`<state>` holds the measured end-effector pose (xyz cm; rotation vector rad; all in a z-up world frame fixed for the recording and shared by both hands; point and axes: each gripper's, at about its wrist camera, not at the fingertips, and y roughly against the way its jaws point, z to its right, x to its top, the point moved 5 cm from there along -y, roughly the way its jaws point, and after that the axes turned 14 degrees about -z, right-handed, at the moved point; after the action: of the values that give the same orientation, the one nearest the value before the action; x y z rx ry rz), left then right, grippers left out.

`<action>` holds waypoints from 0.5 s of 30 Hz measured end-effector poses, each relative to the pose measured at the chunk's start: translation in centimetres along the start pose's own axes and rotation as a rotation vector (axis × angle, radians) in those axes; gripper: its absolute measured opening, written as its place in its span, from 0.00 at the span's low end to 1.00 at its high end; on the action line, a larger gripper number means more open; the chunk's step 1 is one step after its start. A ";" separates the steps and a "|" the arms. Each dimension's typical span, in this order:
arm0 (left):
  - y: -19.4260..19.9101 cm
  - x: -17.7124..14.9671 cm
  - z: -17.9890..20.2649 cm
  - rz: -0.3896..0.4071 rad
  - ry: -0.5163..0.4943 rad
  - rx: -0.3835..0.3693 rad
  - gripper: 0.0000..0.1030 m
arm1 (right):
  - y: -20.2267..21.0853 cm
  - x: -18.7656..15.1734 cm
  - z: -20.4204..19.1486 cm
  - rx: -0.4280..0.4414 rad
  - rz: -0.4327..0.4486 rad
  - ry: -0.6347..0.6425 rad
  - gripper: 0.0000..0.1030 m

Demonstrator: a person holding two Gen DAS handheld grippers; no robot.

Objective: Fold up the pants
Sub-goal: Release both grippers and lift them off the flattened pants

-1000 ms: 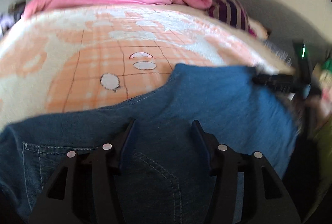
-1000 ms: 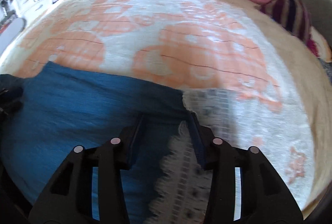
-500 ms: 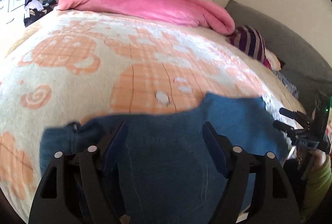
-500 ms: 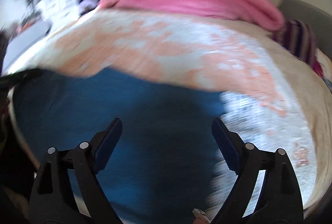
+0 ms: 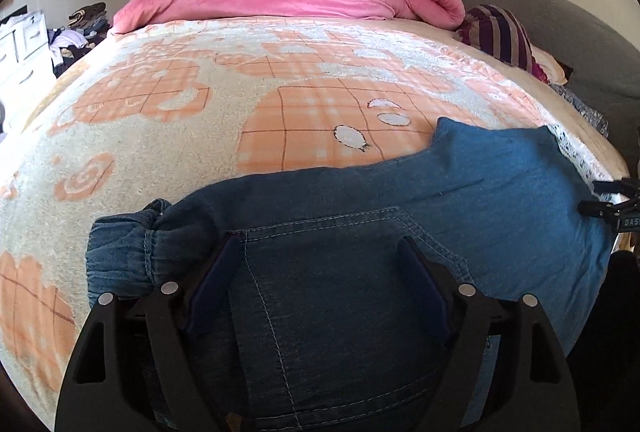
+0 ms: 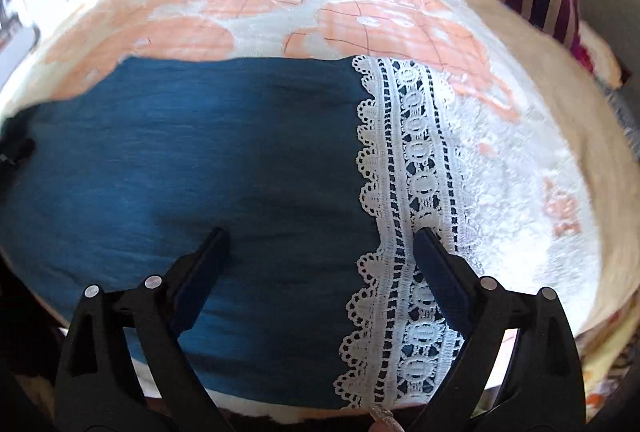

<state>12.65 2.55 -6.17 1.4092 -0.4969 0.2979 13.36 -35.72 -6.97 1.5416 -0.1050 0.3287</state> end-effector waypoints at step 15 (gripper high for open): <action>5.9 -0.4 4.9 0.086 -0.069 -0.067 0.88 | 5.0 -4.8 0.1 0.156 0.160 -0.065 0.88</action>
<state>8.69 -1.32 -0.91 1.3387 -0.6201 0.3004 7.47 -36.47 -3.46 1.7029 -0.2597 0.4211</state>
